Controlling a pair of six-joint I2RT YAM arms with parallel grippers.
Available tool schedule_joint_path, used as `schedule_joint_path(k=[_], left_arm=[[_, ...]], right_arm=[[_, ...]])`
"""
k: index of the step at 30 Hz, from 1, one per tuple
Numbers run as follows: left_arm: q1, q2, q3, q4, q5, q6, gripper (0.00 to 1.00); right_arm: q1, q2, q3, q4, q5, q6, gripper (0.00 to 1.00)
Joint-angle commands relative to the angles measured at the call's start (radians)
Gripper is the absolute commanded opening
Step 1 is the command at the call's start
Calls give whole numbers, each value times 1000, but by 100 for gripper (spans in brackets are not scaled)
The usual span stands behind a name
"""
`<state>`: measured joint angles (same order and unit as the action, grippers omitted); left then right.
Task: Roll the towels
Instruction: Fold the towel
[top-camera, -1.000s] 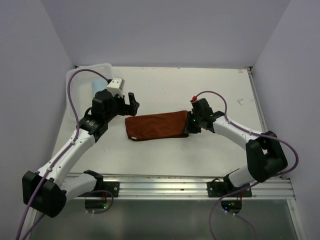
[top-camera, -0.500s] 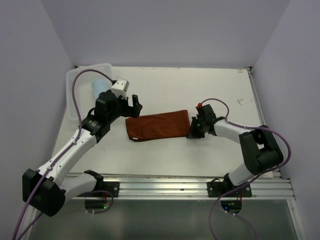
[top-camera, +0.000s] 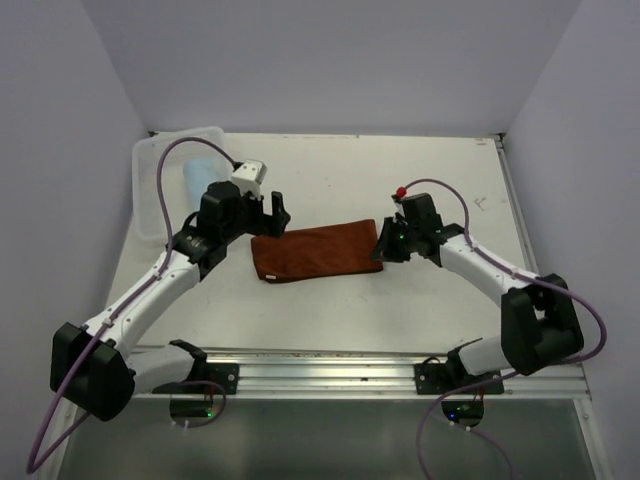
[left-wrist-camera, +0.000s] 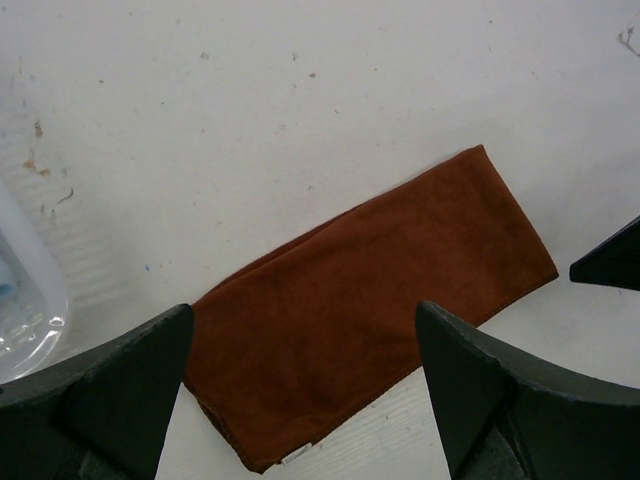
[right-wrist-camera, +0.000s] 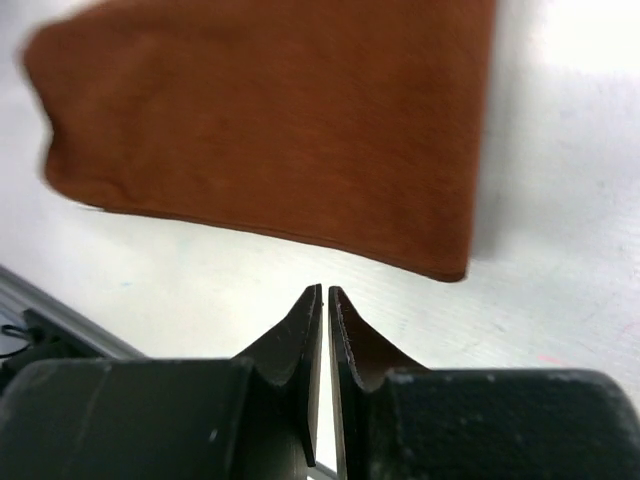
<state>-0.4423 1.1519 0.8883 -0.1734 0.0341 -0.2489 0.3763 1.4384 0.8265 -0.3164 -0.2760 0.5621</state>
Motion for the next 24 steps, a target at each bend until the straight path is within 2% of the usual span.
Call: schedule_joint_path(k=[1,6,13,20,24], left_arm=[[-9,44,67,34,44,-23,96],[-16,121,146,51,96,-70,96],[-98,352,310,9,89,-98,98],[-154,603,582,-64,133,-109,98],[-220,776,742,-139,110,-108,98]], right_arm=[[-5,-87,98,-88,-38,-36,11],[-10,-96,100,-96,-20,-27,12],[-83,-85,14,-30,9,5,22],[-152,-81,-44,23,-31,19,31],[-154,-56,-96,123,-46,71,31]])
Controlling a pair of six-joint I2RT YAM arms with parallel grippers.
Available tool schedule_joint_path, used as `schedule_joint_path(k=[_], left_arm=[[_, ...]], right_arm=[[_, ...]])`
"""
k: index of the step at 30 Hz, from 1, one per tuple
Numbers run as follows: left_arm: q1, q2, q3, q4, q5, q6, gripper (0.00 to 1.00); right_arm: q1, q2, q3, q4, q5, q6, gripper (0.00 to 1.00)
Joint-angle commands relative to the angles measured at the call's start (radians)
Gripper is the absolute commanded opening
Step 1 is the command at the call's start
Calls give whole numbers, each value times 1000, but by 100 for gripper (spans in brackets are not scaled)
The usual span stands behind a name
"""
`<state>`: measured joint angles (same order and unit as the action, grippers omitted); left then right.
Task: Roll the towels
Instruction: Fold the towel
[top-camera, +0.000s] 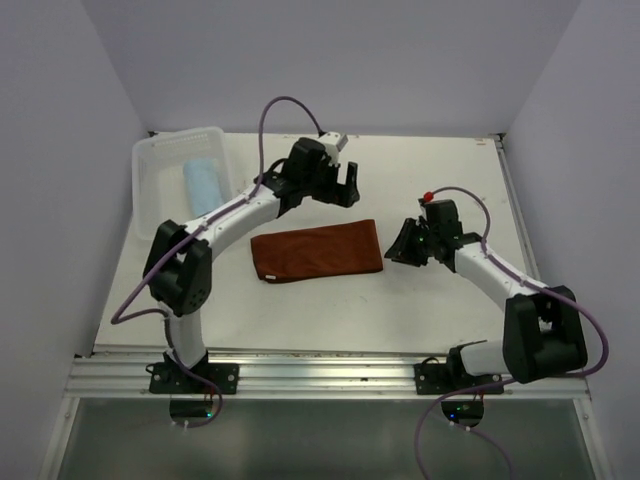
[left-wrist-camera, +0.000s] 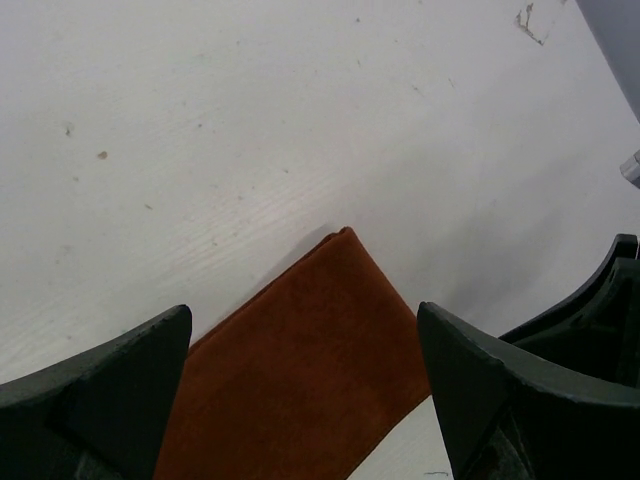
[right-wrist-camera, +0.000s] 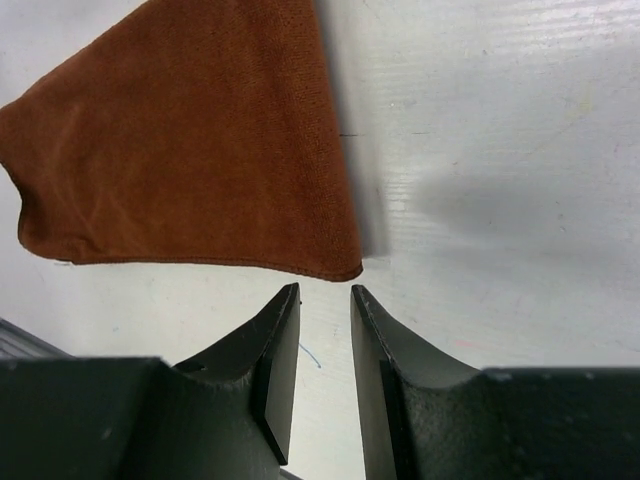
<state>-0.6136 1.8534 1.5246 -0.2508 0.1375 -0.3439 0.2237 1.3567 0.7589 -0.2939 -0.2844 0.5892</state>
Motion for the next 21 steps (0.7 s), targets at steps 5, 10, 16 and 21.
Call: schedule_joint_path(k=[5,10,16,21], left_arm=[[-81,194,215,-90,19,-73,93],[-95,247,259,-88,25,-93,93],[-101,267,293,-105,20,-89,93],[-103,271,298,-116,16,-90,93]], right_arm=[[-1,53,-81,186,-53,66,34],[0,81,-84,229,-42,73,42],[-1,134,-93,282,-71,89,43],[-1,168,-139,347,-99,100,42]])
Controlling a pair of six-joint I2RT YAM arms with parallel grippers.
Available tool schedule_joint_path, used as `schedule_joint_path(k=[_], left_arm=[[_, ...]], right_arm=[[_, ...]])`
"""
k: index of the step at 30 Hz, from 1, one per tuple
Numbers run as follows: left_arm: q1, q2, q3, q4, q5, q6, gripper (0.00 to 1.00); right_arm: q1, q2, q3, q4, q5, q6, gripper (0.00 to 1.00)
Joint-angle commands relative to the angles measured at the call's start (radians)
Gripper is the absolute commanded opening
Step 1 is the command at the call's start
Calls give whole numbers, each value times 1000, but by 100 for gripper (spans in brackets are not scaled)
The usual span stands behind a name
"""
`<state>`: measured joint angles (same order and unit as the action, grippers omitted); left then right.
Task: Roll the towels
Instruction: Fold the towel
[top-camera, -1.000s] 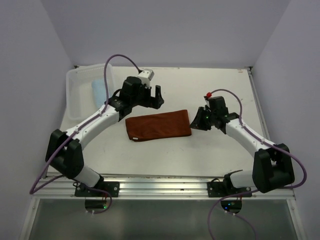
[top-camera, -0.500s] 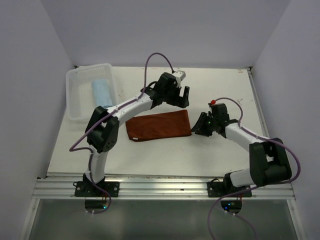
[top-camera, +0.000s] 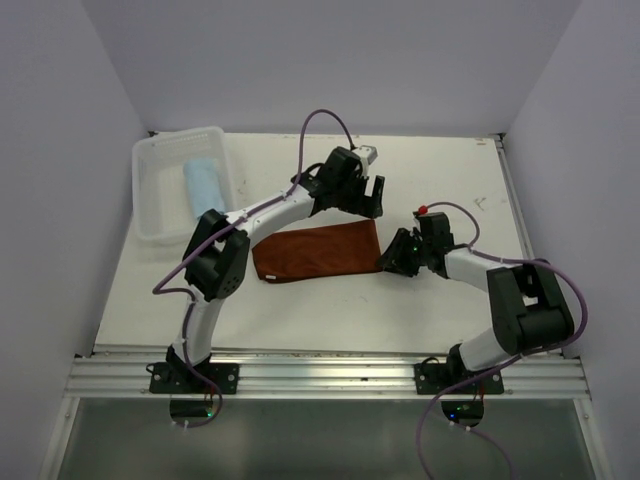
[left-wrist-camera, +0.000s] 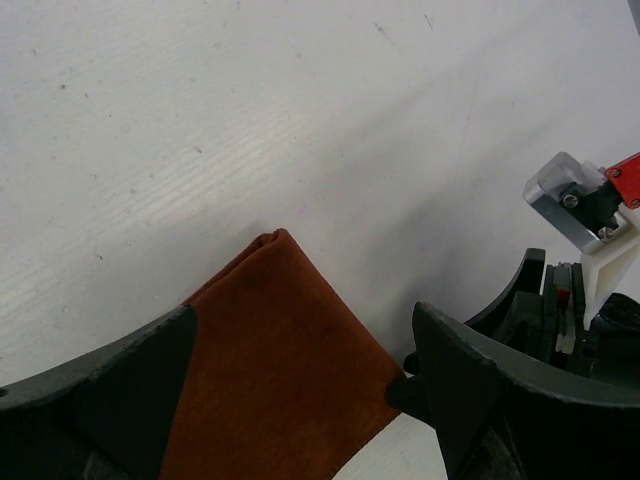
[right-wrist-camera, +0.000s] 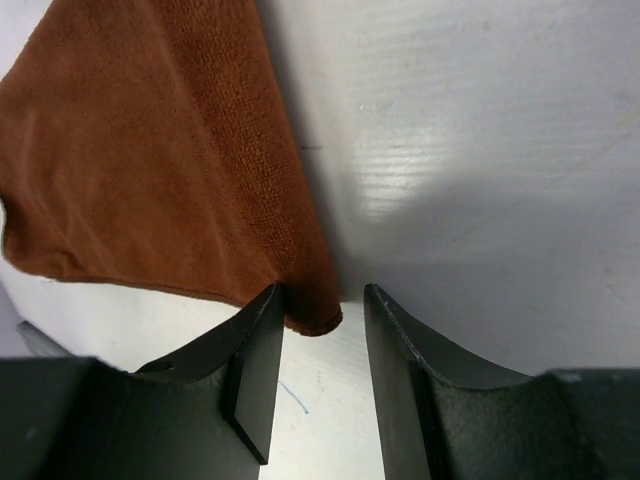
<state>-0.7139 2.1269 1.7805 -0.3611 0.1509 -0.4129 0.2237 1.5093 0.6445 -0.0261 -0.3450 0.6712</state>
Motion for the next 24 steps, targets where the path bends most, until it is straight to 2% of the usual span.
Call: schedule_joint_path(k=[1,11,12,13,15,16,18,24], left_arm=[[-2,-2,43,-6,-2,-21,93],[-6,14,65,-15,-5,-27,93],[-6,18,72,-18,-4,-27,93],[-7,19,76,-19,-4,-30,93],[-12,31,91,-27,2,-33,93],[-16,36,97,-33,3,-38,93],[-24,57,124,-65,-8,-47,93],[-47,108,163,-111,-28,-98,86]], right_arm=[[0,19,-38,86,-41,19,42],[0,29,-63,106,-52,16,40],[0,34,-65,110,-49,14,38],[0,43,-69,115,-49,14,29],[0,51,-75,133,-55,14,19],[2,51,-85,141,-55,16,10],[2,40,-100,167,-42,18,2],[9,-4,-157,232,17,1,0]])
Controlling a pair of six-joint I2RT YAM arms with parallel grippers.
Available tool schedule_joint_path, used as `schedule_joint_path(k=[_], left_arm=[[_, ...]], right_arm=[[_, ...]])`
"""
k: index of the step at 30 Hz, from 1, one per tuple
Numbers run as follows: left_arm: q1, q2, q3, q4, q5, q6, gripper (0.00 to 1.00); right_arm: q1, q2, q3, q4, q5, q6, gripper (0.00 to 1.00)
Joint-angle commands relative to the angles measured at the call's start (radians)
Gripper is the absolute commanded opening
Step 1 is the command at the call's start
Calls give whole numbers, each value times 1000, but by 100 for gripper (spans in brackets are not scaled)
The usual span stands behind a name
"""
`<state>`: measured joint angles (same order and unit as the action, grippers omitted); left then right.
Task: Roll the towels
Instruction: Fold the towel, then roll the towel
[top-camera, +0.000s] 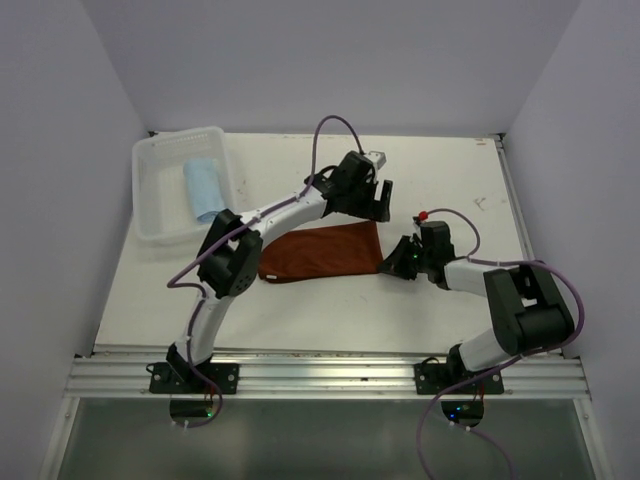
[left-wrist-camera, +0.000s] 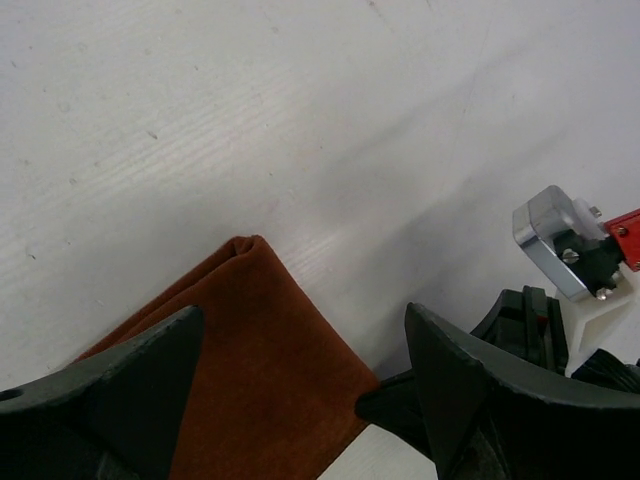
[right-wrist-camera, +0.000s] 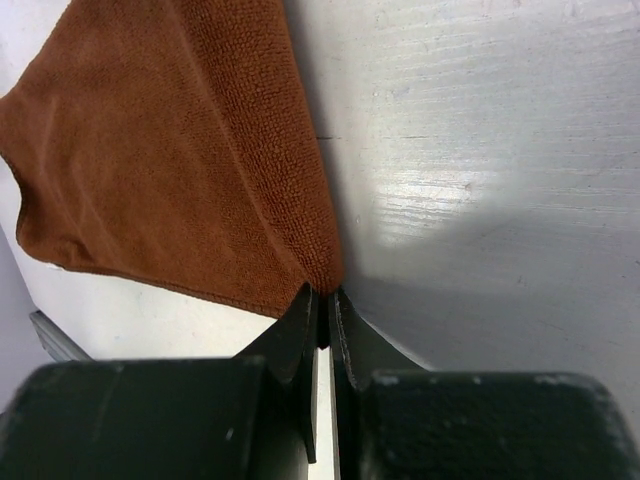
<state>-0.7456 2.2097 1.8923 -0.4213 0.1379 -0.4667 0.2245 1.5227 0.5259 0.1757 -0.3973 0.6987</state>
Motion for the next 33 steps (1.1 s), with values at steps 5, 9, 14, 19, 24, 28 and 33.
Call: schedule_joint_path(k=[5,9,14,19,24,28,33], left_arm=[[-41,27,48,-54,-56,-111,79],[-66,27,48,-68,-118,-150,72],[-75,60,68,-82,-133,-181,68],[-75,84,83,-86,-198,-201,65],[-74,133,140,-88,-213,-216,59],[-70,157,169,-90,-236,-220,57],[-72,188,182,-88,-233,-225,56]], right_arm=[[21,-6,-63,93,94,-15,0],[33,7,-60,105,98,-11,0],[36,-4,-61,100,120,-16,0],[38,-22,-73,100,130,-19,0],[38,-61,-92,82,164,-33,0],[42,-122,-90,33,192,-62,0],[52,-154,-89,10,215,-77,0]])
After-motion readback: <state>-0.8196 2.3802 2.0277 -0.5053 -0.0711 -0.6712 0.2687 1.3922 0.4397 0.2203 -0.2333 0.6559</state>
